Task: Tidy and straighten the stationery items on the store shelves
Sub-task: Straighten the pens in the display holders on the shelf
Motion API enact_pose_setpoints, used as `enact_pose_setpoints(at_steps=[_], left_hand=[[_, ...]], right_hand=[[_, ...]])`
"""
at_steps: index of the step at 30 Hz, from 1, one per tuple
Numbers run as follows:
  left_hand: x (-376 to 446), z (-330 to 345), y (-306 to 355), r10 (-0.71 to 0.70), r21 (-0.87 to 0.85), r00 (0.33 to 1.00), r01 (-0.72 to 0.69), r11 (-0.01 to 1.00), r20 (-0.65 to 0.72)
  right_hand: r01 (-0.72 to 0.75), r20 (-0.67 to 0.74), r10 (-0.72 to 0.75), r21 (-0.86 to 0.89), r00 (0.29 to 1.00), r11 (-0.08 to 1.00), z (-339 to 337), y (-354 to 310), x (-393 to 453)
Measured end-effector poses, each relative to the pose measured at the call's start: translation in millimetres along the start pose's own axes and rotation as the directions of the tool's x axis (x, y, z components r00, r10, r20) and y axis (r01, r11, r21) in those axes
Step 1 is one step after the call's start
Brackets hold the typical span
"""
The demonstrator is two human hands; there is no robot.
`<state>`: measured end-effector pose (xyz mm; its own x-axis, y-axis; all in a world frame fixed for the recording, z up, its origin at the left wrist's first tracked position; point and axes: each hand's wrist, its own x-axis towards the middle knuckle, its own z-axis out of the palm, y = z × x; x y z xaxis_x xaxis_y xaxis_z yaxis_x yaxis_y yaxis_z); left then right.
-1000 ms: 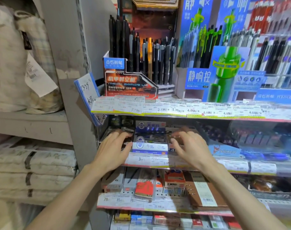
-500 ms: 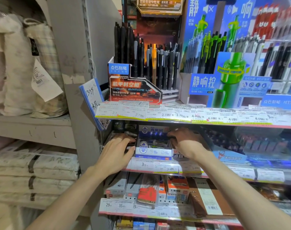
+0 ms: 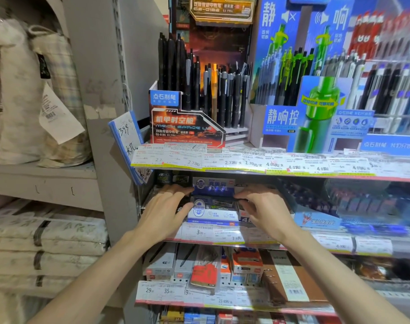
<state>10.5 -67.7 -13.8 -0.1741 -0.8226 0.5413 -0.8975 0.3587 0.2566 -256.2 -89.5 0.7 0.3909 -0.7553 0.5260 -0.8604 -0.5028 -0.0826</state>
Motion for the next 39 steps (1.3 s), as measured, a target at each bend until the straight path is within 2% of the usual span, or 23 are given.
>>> enact_pose_setpoints(at_steps=[5,13,16,22,30,37,39], left_hand=[[-8.3,-0.6,-6.2,0.102,0.007,0.99,-0.102,0.995,-0.102],[-28.8,-29.8,-0.9,0.304,-0.052,0.945,-0.311,0.949,-0.119],[-32.7,-49.1,9.4,0.357,-0.039,0.924,-0.365,0.93,-0.139],[-20.8,-91.6,30.5,0.448,-0.038,0.858,-0.471,0.881,-0.252],[24.0,-129.1,54.0,0.51,0.011,0.817,-0.527,0.85,-0.271],[53.7,-135.9,61.4,0.472,0.044,0.825,-0.483,0.874,-0.311],[60.7,-132.8,58.4,0.438,0.076,0.839,-0.438,0.896,-0.322]], right_hand=[[0.071,-0.078,-0.065,0.076,0.995,0.995,-6.7,-5.1,-16.1],[0.181,-0.107,-0.163,0.183,0.981,0.966,-29.9,-18.6,-39.8],[0.217,-0.116,-0.2,0.158,0.973,0.963,-49.0,-28.0,-44.3],[0.303,-0.23,-0.282,0.061,0.931,0.951,-91.6,-44.3,-30.7],[0.356,-0.279,-0.367,-0.089,0.888,0.93,-130.0,-75.8,14.0],[0.245,-0.23,-0.261,-0.098,0.938,0.965,-156.8,-75.0,38.4],[0.193,-0.271,-0.209,-0.084,0.94,0.978,-161.1,-70.1,45.8]])
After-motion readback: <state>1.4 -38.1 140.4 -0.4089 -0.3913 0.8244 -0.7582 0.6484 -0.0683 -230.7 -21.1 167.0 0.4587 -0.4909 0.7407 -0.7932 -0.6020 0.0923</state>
